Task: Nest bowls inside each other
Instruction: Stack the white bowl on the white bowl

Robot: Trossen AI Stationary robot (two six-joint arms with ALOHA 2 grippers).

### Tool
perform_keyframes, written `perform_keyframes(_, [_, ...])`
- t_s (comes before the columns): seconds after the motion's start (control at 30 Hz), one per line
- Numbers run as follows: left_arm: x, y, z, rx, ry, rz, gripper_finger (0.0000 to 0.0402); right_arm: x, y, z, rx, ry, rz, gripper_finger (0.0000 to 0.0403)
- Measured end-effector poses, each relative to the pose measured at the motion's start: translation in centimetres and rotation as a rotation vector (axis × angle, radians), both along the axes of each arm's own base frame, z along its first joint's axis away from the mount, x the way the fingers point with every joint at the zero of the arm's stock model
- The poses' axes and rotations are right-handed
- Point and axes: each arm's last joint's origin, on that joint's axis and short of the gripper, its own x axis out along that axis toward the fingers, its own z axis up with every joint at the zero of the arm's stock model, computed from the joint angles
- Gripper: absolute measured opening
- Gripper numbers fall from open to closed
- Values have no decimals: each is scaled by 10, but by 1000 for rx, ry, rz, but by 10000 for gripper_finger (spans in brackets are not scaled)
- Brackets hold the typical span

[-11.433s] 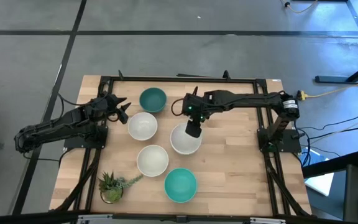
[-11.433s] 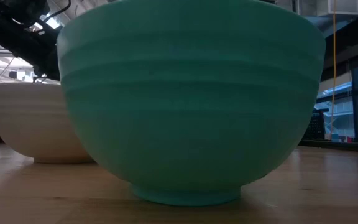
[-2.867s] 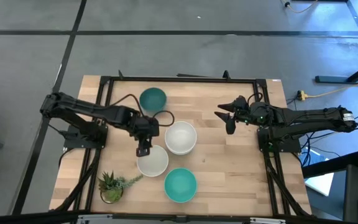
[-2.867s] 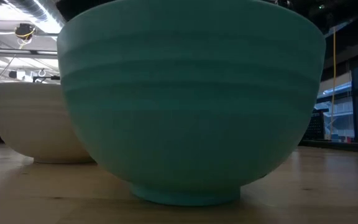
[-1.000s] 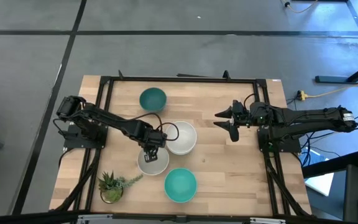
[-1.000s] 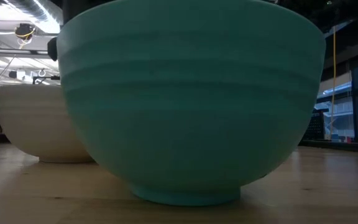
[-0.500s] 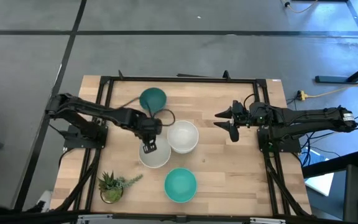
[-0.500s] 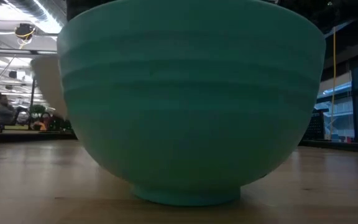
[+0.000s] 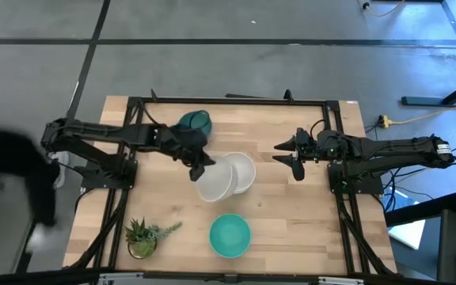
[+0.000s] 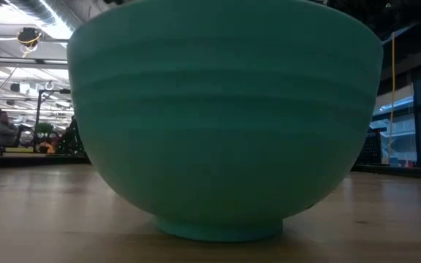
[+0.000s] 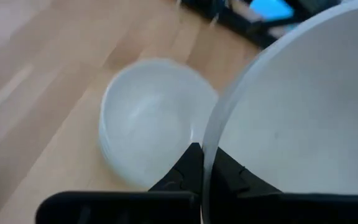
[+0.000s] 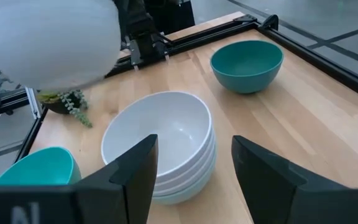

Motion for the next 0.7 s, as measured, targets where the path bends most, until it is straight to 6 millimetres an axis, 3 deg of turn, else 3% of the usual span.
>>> perform_keyframes(0.23, [6, 18, -6, -24, 13, 72, 0, 0, 0, 0, 4, -1, -1, 207])
perform_keyframes(0.47, [33, 28, -4, 2, 62, 48, 0, 0, 0, 1, 7, -9, -2, 207])
perform_keyframes(0.7, [54, 36, 3, 49, 300, 60, 0, 0, 0, 0, 25, -3, -8, 207])
